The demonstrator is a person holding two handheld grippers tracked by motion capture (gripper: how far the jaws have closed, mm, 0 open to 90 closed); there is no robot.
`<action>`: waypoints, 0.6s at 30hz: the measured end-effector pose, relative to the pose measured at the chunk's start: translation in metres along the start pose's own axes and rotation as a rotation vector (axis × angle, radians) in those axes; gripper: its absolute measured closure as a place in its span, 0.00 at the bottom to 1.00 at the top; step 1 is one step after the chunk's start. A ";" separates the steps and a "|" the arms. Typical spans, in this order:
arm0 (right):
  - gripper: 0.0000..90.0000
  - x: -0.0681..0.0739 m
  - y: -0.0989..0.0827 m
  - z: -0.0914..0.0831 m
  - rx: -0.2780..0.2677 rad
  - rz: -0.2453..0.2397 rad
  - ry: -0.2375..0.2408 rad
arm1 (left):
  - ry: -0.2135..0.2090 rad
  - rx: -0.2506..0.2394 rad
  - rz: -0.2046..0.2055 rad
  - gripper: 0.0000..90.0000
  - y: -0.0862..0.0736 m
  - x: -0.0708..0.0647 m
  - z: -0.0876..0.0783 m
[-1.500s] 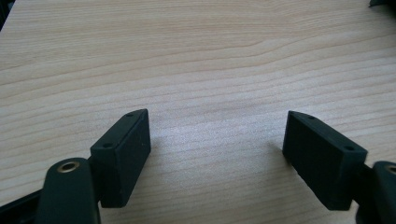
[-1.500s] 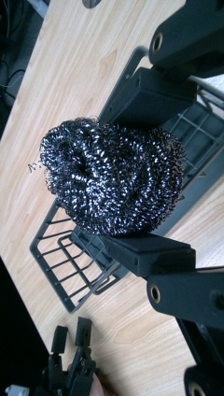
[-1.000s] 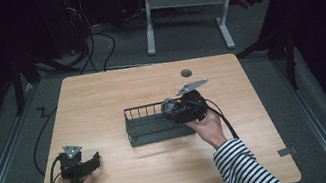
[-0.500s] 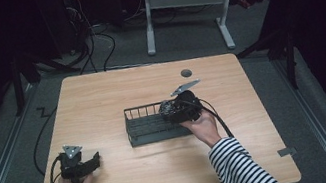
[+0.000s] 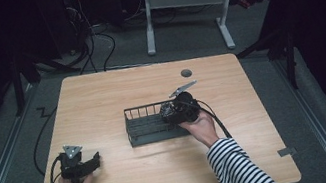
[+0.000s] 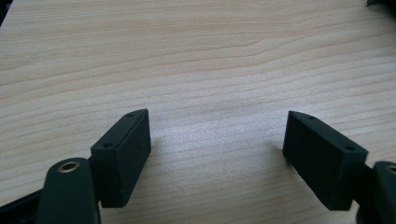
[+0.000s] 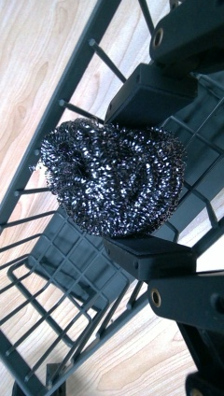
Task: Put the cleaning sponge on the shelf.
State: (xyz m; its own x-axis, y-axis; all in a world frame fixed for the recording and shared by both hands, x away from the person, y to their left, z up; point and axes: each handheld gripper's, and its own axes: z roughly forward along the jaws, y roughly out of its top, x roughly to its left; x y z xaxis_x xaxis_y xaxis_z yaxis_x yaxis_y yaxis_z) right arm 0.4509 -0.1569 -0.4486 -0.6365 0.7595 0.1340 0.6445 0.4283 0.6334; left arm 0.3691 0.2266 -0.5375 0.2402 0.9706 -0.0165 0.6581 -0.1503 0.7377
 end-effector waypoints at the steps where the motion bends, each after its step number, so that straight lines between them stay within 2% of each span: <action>1: 0.42 -0.001 0.000 0.000 0.001 0.003 0.001 | 0.000 0.000 0.000 0.27 0.000 0.000 0.000; 11: 0.38 -0.002 0.001 -0.001 0.004 -0.001 -0.008 | 0.000 0.000 -0.002 0.27 0.000 0.000 0.000; 16: 0.35 -0.002 0.001 -0.007 -0.023 -0.003 -0.005 | 0.000 -0.001 -0.002 0.27 0.000 0.000 0.000; 18: 0.35 0.000 0.001 -0.010 -0.031 -0.022 -0.017 | 0.000 0.000 -0.001 0.27 0.000 0.000 0.000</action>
State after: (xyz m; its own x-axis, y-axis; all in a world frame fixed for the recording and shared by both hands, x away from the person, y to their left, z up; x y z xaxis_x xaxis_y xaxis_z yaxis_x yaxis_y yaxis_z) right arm 0.4472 -0.1618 -0.4403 -0.6432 0.7582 0.1070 0.6165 0.4299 0.6596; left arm 0.3691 0.2268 -0.5375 0.2390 0.9709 -0.0172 0.6582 -0.1489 0.7380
